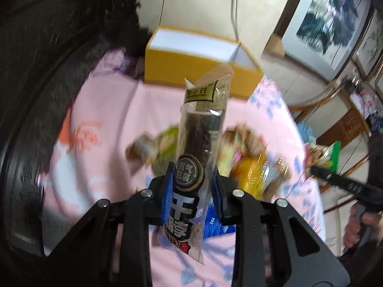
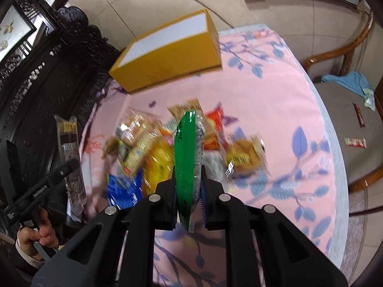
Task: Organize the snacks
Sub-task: 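Carry both snacks into the yellow box and open both tools, then grasp the round bun packet with the right tool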
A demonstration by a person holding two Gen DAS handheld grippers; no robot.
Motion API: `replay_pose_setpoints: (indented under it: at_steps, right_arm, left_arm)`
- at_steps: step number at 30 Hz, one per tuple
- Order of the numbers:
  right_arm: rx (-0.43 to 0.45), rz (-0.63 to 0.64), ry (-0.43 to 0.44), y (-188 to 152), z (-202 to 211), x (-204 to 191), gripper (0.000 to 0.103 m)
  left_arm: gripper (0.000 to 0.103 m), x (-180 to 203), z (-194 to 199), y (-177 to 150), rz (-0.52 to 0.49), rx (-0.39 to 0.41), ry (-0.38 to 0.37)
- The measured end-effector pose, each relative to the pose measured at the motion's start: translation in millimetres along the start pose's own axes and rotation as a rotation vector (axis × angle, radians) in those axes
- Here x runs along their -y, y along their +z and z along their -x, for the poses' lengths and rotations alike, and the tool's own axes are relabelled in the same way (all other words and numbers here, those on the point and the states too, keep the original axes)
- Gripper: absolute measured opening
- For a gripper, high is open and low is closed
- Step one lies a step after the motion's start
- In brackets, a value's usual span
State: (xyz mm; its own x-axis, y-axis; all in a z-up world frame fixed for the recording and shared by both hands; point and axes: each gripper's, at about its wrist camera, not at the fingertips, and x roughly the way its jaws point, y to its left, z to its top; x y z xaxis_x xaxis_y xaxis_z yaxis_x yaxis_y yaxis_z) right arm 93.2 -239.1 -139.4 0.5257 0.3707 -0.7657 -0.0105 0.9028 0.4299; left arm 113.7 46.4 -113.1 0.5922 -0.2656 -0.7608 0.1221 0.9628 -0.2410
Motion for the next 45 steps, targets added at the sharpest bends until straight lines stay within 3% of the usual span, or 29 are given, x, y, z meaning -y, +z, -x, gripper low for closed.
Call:
replay_pose_setpoints:
  at_steps: [4,10,17,21,22,23,24,25,27,35,42,45]
  right_arm:
    - [0.057,0.028,0.056,48.5,-6.1,-17.3,0.015]
    - [0.183,0.114,0.111,151.4,-18.6,-52.9,0.015]
    - [0.236,0.158,0.108,252.2,-59.2,-73.1,0.016]
    - [0.264,0.187,0.088,295.0,-75.4,-87.8,0.016]
    - [0.271,0.197,0.082,302.5,-79.3,-91.8,0.018]
    - [0.267,0.203,0.074,309.2,-82.2,-94.7,0.019]
    - [0.26,0.202,0.054,316.2,-84.2,-97.5,0.031]
    - [0.267,0.186,0.027,321.3,-82.1,-98.5,0.057]
    - [0.313,0.157,0.007,324.0,-69.8,-97.8,0.075]
    - [0.32,0.227,0.035,292.6,-38.2,-98.6,0.075]
    - [0.218,0.302,0.048,217.1,-28.7,-79.4,0.075]
    - [0.165,0.308,0.058,176.6,-26.8,-50.4,0.075]
  left_arm:
    - [0.028,6.9,-0.4,58.1,0.02,0.103,-0.054]
    - [0.028,18.4,-19.4,160.4,0.005,0.228,-0.095]
    - [0.028,24.8,-79.9,257.1,-0.023,0.247,-0.044]
    - [0.03,29.1,-101.8,286.1,-0.05,0.246,-0.001]
    - [0.041,30.6,-104.9,292.6,-0.054,0.247,0.019]
    - [0.073,31.6,-108.1,299.1,-0.052,0.238,0.044]
    - [0.087,30.2,-108.4,301.3,-0.041,0.239,0.07]
    - [0.096,29.3,-103.3,302.7,-0.023,0.258,0.095]
    - [0.097,29.7,-89.4,305.4,-0.01,0.293,0.084]
    - [0.101,37.1,-38.1,282.6,-0.005,0.352,0.052]
    - [0.101,48.1,-11.6,217.1,-0.064,0.341,0.086]
    - [0.101,47.5,-1.8,179.8,-0.073,0.32,0.096]
